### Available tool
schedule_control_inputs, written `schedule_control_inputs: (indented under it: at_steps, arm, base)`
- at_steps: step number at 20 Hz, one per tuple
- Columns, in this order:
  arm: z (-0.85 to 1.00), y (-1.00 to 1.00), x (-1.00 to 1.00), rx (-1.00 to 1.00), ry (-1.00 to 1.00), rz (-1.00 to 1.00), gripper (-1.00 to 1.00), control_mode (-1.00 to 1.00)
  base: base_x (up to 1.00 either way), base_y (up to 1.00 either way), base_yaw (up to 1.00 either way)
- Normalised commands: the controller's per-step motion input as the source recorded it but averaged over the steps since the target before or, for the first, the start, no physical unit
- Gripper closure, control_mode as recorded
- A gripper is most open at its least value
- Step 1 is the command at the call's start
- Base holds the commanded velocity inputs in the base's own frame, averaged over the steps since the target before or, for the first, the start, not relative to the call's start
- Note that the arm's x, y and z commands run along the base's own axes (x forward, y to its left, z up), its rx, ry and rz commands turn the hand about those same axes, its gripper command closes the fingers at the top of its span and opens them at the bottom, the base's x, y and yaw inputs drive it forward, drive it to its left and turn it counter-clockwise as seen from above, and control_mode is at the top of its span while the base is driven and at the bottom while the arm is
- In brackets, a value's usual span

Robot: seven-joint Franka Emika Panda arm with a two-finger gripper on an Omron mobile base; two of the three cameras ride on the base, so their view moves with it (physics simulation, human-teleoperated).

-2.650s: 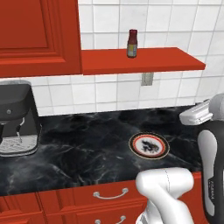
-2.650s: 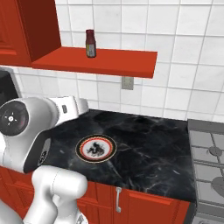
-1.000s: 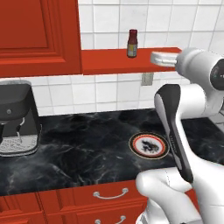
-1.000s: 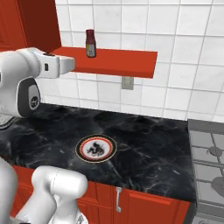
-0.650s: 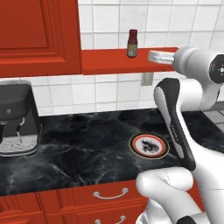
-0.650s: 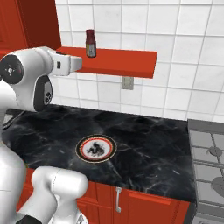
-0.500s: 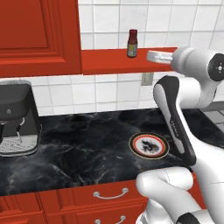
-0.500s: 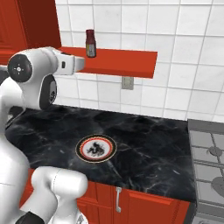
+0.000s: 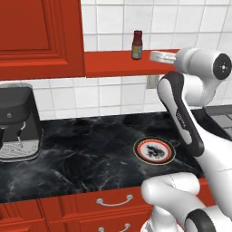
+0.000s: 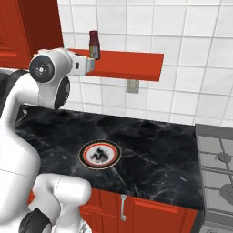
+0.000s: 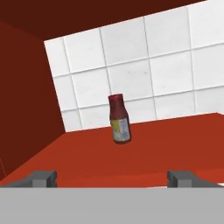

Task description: Move the hot dog bun to the plate on the dining table and place the condiment next to that plate. Then navigate to the fridge and take the sausage and place it on the plate as well.

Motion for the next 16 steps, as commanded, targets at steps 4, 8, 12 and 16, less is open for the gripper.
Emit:
schedule_control_inputs:
  at_steps: [4, 8, 12, 16]
  arm:
    - [0.29, 0.09, 0.36, -0.06, 0.05, 0.0, -1.0, -1.0]
    - [0.26, 0.07, 0.28, -0.06, 0.04, 0.0, -1.0, -1.0]
    - [0.07, -0.05, 0.18, -0.14, 0.0, 0.0, -1.0, -1.0]
    - [0.0, -0.05, 0.28, -0.11, 0.0, 0.0, -1.0, -1.0]
  base:
    - [0.0, 0.0, 0.0]
    - [0.0, 0.0, 0.0]
    - [0.0, 0.0, 0.0]
    - [0.0, 0.0, 0.0]
